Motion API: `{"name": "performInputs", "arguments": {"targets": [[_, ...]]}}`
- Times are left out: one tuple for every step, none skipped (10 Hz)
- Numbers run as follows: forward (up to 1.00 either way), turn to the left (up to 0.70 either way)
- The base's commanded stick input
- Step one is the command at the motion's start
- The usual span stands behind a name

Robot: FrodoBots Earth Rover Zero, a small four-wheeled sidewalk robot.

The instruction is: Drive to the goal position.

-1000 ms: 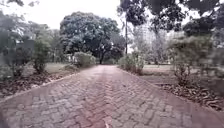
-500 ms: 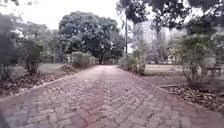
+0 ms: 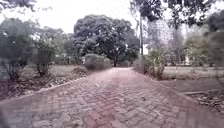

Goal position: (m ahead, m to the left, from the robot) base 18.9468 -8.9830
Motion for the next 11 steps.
{"name": "performInputs", "arguments": {"targets": [[0.7, 0.0], [0.7, 0.0], [0.7, 0.0], [0.7, 0.0], [0.7, 0.0], [0.7, 0.0], [0.7, 0.0], [0.7, 0.0], [0.7, 0.0], [0.7, 0.0], [0.7, 0.0]]}}
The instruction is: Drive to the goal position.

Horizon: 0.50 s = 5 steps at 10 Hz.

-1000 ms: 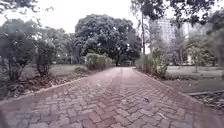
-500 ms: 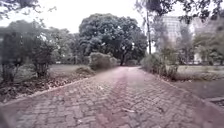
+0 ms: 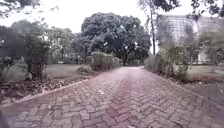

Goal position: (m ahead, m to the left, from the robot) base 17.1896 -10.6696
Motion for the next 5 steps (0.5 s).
{"name": "performInputs", "arguments": {"targets": [[0.7, 0.0], [0.7, 0.0], [0.7, 0.0], [0.7, 0.0], [0.7, 0.0]]}}
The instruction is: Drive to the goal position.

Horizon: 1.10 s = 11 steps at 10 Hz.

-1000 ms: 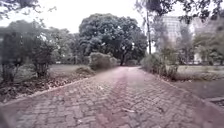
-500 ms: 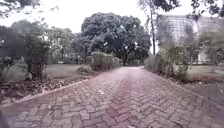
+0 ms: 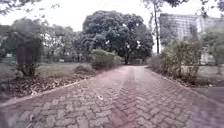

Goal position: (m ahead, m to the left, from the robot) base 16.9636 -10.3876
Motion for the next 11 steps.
{"name": "performInputs", "arguments": {"targets": [[0.7, -0.2], [0.7, -0.33], [0.7, -0.13], [0.7, 0.0], [0.7, 0.0], [0.7, 0.0], [0.7, 0.0], [0.7, 0.0], [0.7, 0.0], [0.7, 0.0], [0.7, 0.0]]}}
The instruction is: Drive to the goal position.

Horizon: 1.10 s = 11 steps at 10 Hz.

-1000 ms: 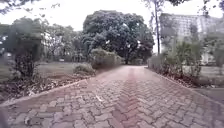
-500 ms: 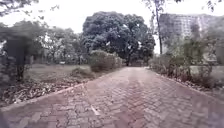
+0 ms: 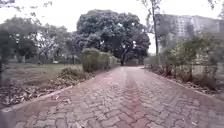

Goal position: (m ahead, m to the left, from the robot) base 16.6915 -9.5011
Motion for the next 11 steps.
{"name": "performInputs", "arguments": {"targets": [[0.7, 0.0], [0.7, 0.0], [0.7, 0.0], [0.7, -0.02], [0.7, -0.02], [0.7, -0.21], [0.7, -0.28], [0.7, -0.28], [0.7, -0.15], [0.7, 0.0], [0.7, 0.0]]}}
